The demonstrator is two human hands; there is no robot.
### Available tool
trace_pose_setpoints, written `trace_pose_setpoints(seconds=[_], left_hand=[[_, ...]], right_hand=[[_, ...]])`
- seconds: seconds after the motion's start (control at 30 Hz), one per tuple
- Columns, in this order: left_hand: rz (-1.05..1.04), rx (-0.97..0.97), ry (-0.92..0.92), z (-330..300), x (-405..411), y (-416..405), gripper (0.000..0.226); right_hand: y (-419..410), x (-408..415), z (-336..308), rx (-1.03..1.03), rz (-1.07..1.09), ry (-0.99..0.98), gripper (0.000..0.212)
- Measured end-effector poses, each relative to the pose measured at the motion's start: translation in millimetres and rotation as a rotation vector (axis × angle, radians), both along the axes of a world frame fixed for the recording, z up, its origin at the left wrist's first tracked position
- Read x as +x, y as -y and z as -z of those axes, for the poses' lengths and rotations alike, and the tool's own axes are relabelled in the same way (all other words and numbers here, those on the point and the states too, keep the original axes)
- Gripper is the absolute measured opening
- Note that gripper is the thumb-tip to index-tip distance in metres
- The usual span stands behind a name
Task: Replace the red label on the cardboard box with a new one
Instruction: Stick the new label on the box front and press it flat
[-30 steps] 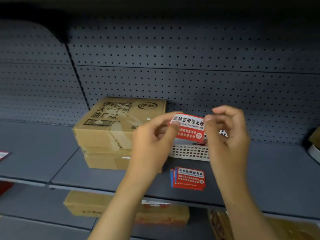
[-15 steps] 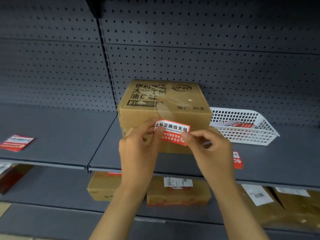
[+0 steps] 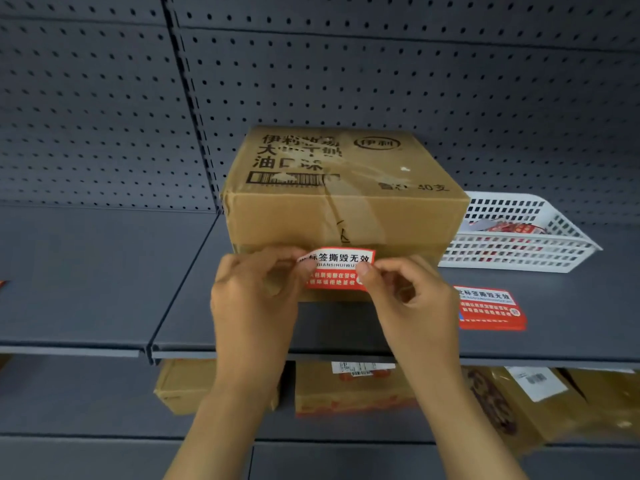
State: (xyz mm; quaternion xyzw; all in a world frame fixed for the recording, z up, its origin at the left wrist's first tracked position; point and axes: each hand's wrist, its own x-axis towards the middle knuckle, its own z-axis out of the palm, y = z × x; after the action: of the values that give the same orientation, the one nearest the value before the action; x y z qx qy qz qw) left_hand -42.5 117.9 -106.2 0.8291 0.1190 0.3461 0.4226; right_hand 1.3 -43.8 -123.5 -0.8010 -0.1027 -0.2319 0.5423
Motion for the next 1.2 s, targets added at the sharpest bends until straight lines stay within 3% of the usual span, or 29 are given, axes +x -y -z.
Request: trace_pose_setpoints(seconds=[0.17, 0.47, 0.7, 1.0, 1.2], left_hand=[[0.004, -0.053, 0.074, 5.8, 8.5, 6.6, 0.035], [-0.093, -0.015, 0.191, 13.2, 20.0, 9.6, 0.020], [-0.133, -0.003, 0.202, 14.0, 25.5, 10.1, 0.029], [-0.253, 0.306, 0.226, 12.6, 29.9, 0.1, 0.036], [-0.218, 0.242, 0.142, 13.0, 27.7, -12.0, 0.048]], right_hand=[[-2.1, 10.1, 4.9, 0.000, 0.021, 0.038, 0.019], [-4.5, 16.9, 9.3, -0.013, 0.093, 0.117, 0.022], [-6.5, 20.8, 6.7, -0.101, 0.175, 0.144, 0.020], [-7.9, 25.3, 2.6, -0.219, 0.217, 0.230, 0.028], [-5.3, 26.4, 2.3, -0.262, 0.255, 0.208, 0.040]])
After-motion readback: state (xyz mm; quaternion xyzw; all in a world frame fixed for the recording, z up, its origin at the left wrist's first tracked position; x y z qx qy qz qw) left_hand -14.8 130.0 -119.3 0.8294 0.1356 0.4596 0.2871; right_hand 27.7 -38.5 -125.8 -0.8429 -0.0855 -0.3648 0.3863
